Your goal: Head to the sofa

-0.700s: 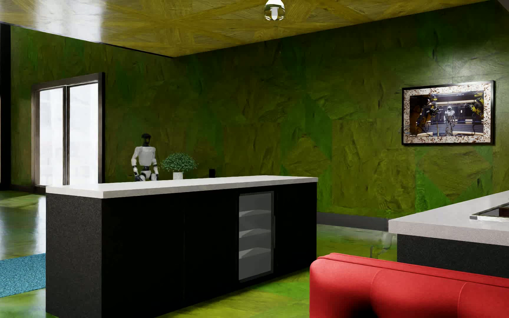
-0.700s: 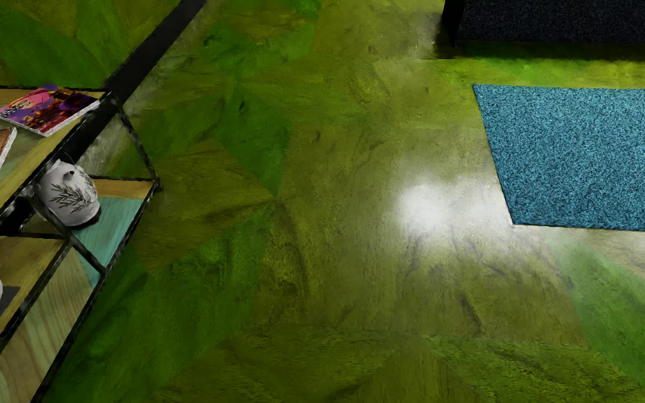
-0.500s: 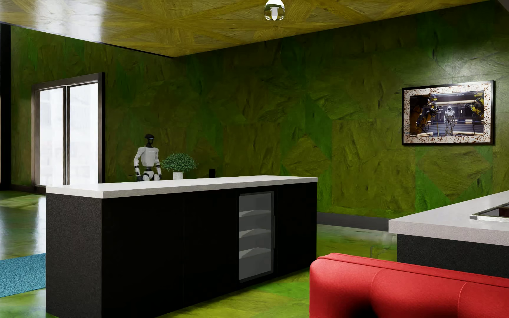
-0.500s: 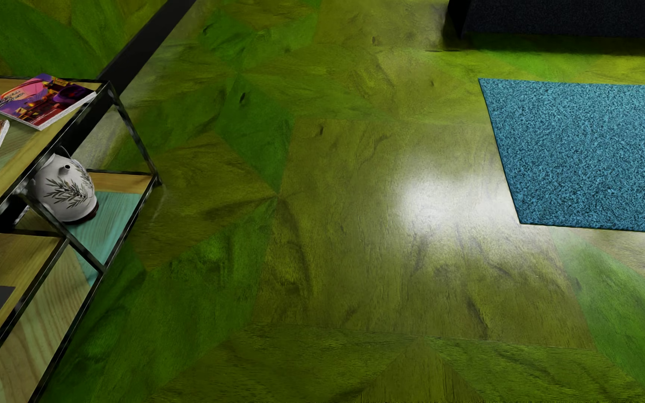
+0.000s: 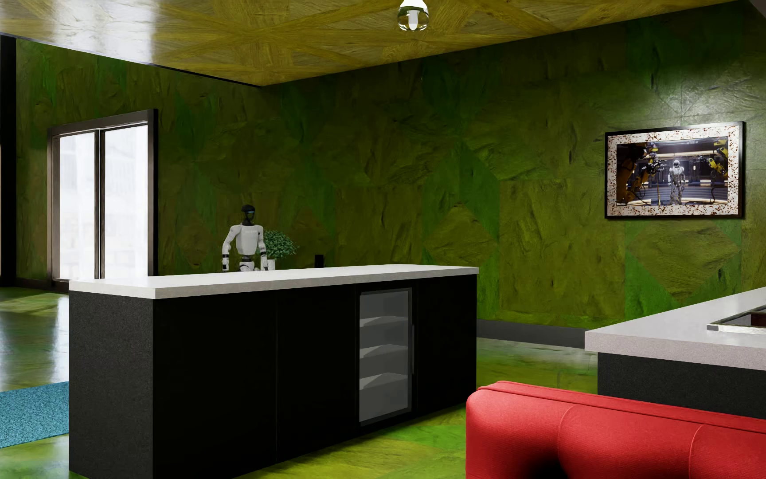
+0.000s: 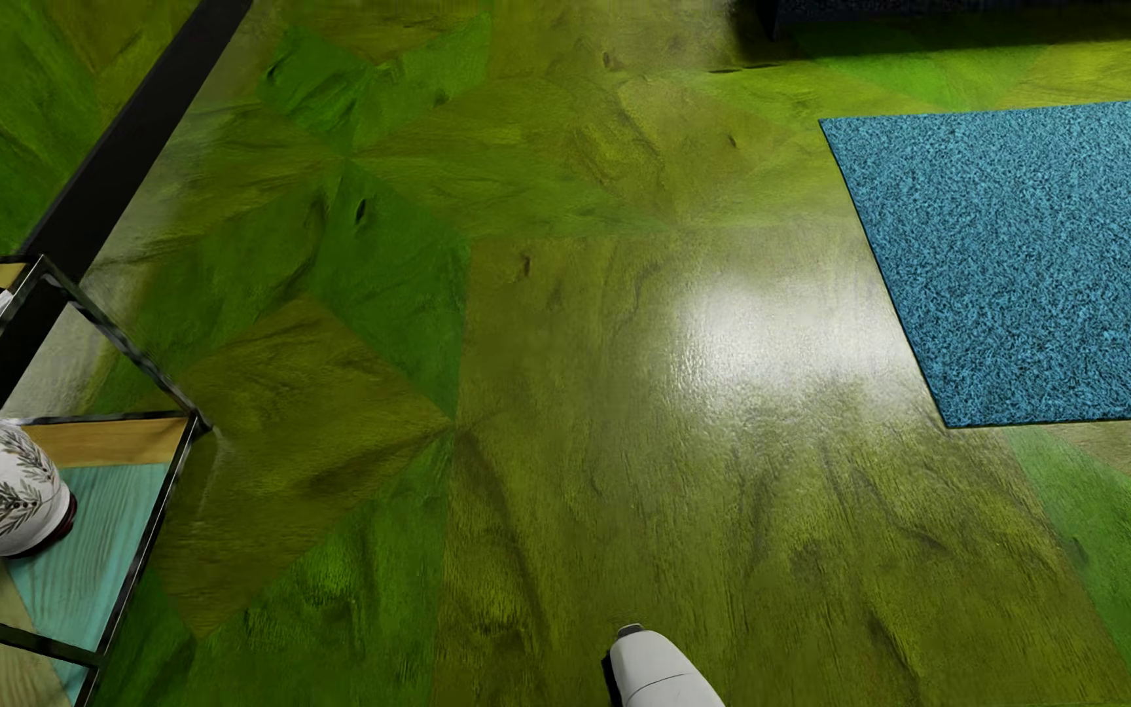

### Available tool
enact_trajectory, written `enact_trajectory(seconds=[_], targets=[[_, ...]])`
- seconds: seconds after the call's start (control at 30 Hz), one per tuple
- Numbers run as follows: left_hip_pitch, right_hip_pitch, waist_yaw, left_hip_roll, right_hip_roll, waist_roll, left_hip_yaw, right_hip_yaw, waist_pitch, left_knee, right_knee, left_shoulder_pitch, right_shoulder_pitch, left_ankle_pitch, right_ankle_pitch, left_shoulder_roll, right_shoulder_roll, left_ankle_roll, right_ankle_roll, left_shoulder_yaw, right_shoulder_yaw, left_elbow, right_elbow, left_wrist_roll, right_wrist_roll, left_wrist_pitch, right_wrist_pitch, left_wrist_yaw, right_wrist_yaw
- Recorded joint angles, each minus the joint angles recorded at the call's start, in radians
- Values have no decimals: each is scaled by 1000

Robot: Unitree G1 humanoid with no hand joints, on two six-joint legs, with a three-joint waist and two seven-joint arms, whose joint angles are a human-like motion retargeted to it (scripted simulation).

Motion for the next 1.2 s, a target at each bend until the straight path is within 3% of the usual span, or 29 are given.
enact_trajectory(seconds=[0.03,0.07,0.13,0.17,0.27,0.3,0.33,0.37,0.4,0.43,0.47,0.5,0.57,0.6,0.67,0.73,0.8,0.87,0.9,0.93,0.97,1.0,1.03,1.07,1.1,1.13,1.2], targets=[[-76,48,25,2,18,-11,0,0,-1,174,12,18,-8,148,-39,-2,5,0,0,-11,0,41,-1,0,0,0,0,0,0],[-180,111,54,4,38,-20,0,0,7,383,3,34,-16,224,-72,1,9,0,0,-21,-5,66,-22,0,0,0,0,0,0],[-391,268,148,-2,69,-43,0,0,27,672,-56,80,-36,199,-120,5,12,0,0,2,-9,71,-88,0,0,0,0,0,0],[-497,354,201,-16,68,-61,0,0,31,683,-112,99,-51,187,-126,5,11,0,0,8,-14,72,-123,0,0,0,0,0,0],[-721,629,352,-40,58,-99,0,0,42,269,-307,138,-71,316,-121,18,-4,0,0,1,-60,77,-239,0,0,0,0,0,0],[-763,708,399,-33,52,-106,0,0,37,84,-355,150,-85,313,-140,22,-15,0,0,5,-54,70,-273,0,0,0,0,0,0],[-805,772,428,-27,50,-107,0,0,27,-63,-384,156,-101,202,-165,23,-26,0,0,9,-62,65,-304,0,0,0,0,0,0],[-836,830,452,-18,45,-109,0,0,21,-147,-395,163,-120,26,-189,26,-35,0,0,10,-65,59,-323,0,0,0,0,0,0],[-855,872,478,-3,34,-116,0,0,20,-151,-390,167,-139,-73,-200,28,-39,0,0,12,-67,57,-328,0,0,0,0,0,0],[-876,899,503,5,27,-121,0,0,20,-127,-369,170,-149,5,-186,26,-36,0,0,17,-79,62,-322,0,0,0,0,0,0],[-912,923,528,-10,6,-128,0,0,19,-91,-323,175,-140,185,-134,24,-30,0,0,12,-95,71,-305,0,0,0,0,0,0],[-934,903,530,-29,-22,-148,0,0,8,-9,-238,173,-129,330,-18,19,-17,0,0,12,-111,86,-280,0,0,0,0,0,0],[-873,782,460,-108,-59,-168,0,0,-12,85,85,158,-94,358,250,11,-4,0,0,-12,-89,123,-213,0,0,0,0,0,0],[-811,671,423,-148,-79,-172,0,0,-18,85,278,147,-74,312,250,2,-4,0,0,13,-77,131,-205,0,0,0,0,0,0],[-597,485,328,-169,-68,-147,0,0,-4,2,456,115,-44,164,31,0,-3,0,0,54,-63,120,-188,0,0,0,0,0,0],[-396,323,201,-142,-45,-97,0,0,-1,-99,340,80,-16,12,-46,24,-8,0,0,58,-63,53,-170,0,0,0,0,0,0],[-202,223,109,-101,-49,-69,0,0,10,-192,53,48,6,-147,-19,56,-19,0,0,77,-72,-54,-169,0,0,0,0,0,0],[-75,151,63,-85,-72,-71,0,0,-10,-229,-285,0,23,-278,53,75,-14,0,0,122,-84,-109,-162,0,0,0,0,0,0],[-31,123,48,-76,-84,-72,0,0,-25,-230,-500,-21,27,-302,179,82,-14,0,0,133,-77,-128,-151,0,0,0,0,0,0],[14,102,25,-56,-101,-70,0,0,-30,-221,-567,-37,32,-293,236,81,-14,0,0,144,-75,-131,-138,0,0,0,0,0,0],[56,78,1,-19,-103,-63,0,0,-28,-193,-338,-34,38,-245,76,75,-11,0,0,175,-75,-138,-124,0,0,0,0,0,0],[75,53,-13,17,-92,-54,0,0,-37,-133,-228,-15,43,-151,42,64,-5,0,0,195,-67,-136,-100,0,0,0,0,0,0],[57,37,-12,50,-65,-36,0,0,-54,-21,-121,9,47,11,79,42,0,0,0,194,-59,-96,-63,0,0,0,0,0,0],[7,58,5,72,-21,-19,0,0,-52,152,-39,29,43,197,64,17,2,0,0,199,-57,-39,-30,0,0,0,0,0,0],[-87,121,25,83,30,-12,0,0,-37,378,-14,50,37,307,13,10,8,0,0,196,-73,-3,-30,0,0,0,0,0,0],[-199,208,58,83,84,-7,0,0,-19,590,-39,58,36,295,-28,6,11,0,0,163,-89,25,-56,0,0,0,0,0,0],[-411,406,173,14,97,-47,0,0,-1,738,-140,84,15,172,-52,-14,9,0,0,137,-89,61,-124,0,0,0,0,0,0]])
